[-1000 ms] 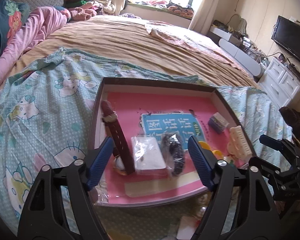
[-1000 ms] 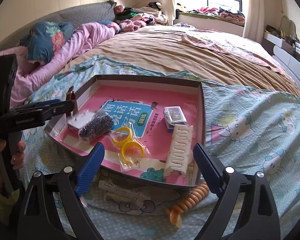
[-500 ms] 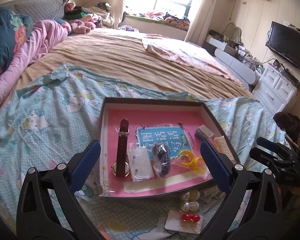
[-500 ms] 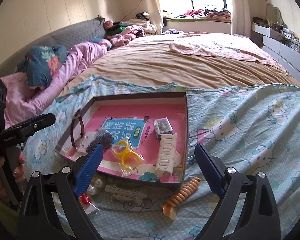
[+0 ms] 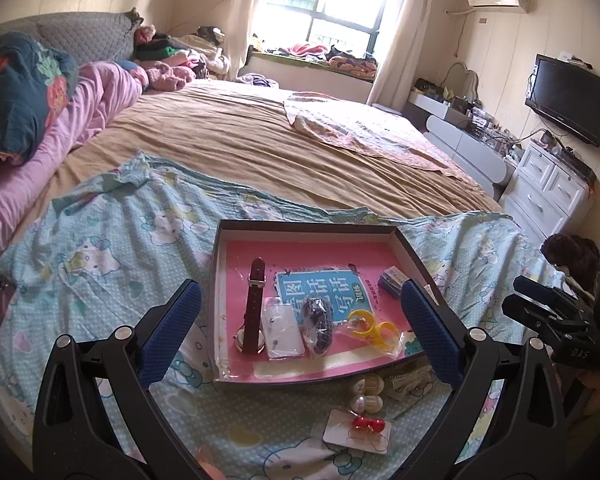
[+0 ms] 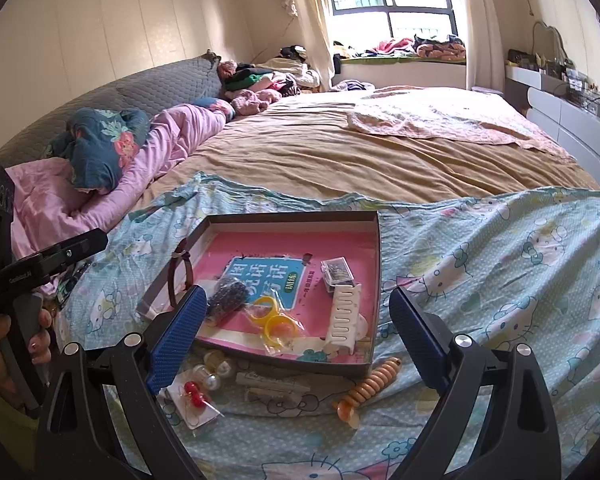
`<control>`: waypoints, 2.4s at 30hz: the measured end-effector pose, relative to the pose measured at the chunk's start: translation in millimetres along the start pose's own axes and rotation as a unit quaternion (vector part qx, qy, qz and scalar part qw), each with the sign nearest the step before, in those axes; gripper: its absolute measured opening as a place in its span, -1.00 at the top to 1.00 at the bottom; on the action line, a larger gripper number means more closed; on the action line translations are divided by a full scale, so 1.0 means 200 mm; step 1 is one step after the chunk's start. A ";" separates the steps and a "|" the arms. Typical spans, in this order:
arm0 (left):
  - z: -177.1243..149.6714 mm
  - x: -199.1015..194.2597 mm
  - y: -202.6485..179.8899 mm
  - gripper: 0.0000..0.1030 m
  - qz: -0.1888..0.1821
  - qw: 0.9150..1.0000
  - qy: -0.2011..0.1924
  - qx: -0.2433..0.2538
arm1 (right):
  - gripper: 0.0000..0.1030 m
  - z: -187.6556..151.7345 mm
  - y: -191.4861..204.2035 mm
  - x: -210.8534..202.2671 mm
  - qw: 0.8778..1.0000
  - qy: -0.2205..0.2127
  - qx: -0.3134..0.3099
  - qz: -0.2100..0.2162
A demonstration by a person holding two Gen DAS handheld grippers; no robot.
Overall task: Organize jewelry
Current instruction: 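Open both tools to drop the bangles and clear bag, then withdraw, then grasp the red-bead earring card with the left tool while the right tool grasps the white packet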
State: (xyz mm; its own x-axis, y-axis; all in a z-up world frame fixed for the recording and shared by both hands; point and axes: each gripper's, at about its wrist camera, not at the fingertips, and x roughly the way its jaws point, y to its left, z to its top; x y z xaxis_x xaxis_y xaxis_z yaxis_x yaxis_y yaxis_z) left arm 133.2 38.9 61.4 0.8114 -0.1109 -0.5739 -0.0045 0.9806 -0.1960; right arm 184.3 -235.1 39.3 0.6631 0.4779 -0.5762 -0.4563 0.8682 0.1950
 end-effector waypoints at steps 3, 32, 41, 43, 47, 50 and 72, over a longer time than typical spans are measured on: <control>-0.01 -0.04 -0.01 -0.81 0.004 1.000 -0.004 0.005 | -0.78 -0.01 0.01 -0.02 1.000 -0.001 -0.003 0.004; -0.27 -0.06 -0.15 -0.81 0.032 0.996 0.049 0.064 | -0.78 -0.22 0.06 -0.09 0.998 0.050 -0.032 0.027; -0.37 0.02 -0.14 -0.81 0.025 0.994 0.087 0.068 | -0.78 -0.29 0.03 -0.07 0.997 0.071 -0.024 0.021; -0.40 0.04 -0.15 -0.81 0.023 0.992 0.097 0.072 | -0.78 -0.29 0.02 -0.06 0.997 0.073 -0.022 0.020; -0.46 0.11 -0.18 -0.81 0.012 0.989 0.120 0.085 | -0.78 -0.30 -0.01 -0.05 0.997 0.075 -0.014 0.014; -0.51 0.15 -0.22 -0.81 -0.003 0.987 0.134 0.094 | -0.78 -0.30 -0.04 -0.04 0.997 0.080 -0.007 0.015; -0.66 0.42 -0.27 -0.80 -0.029 0.976 0.180 0.115 | -0.71 -0.31 0.03 0.21 0.989 0.137 -0.033 0.046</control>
State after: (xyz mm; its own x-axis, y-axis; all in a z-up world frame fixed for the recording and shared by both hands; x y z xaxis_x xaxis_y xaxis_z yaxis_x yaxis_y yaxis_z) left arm 124.3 -45.0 -82.2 0.5480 -0.1771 -0.8175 0.2005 0.9766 -0.0771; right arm 173.7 -218.4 -33.5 0.4359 0.4919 -0.7537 -0.5499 0.8085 0.2097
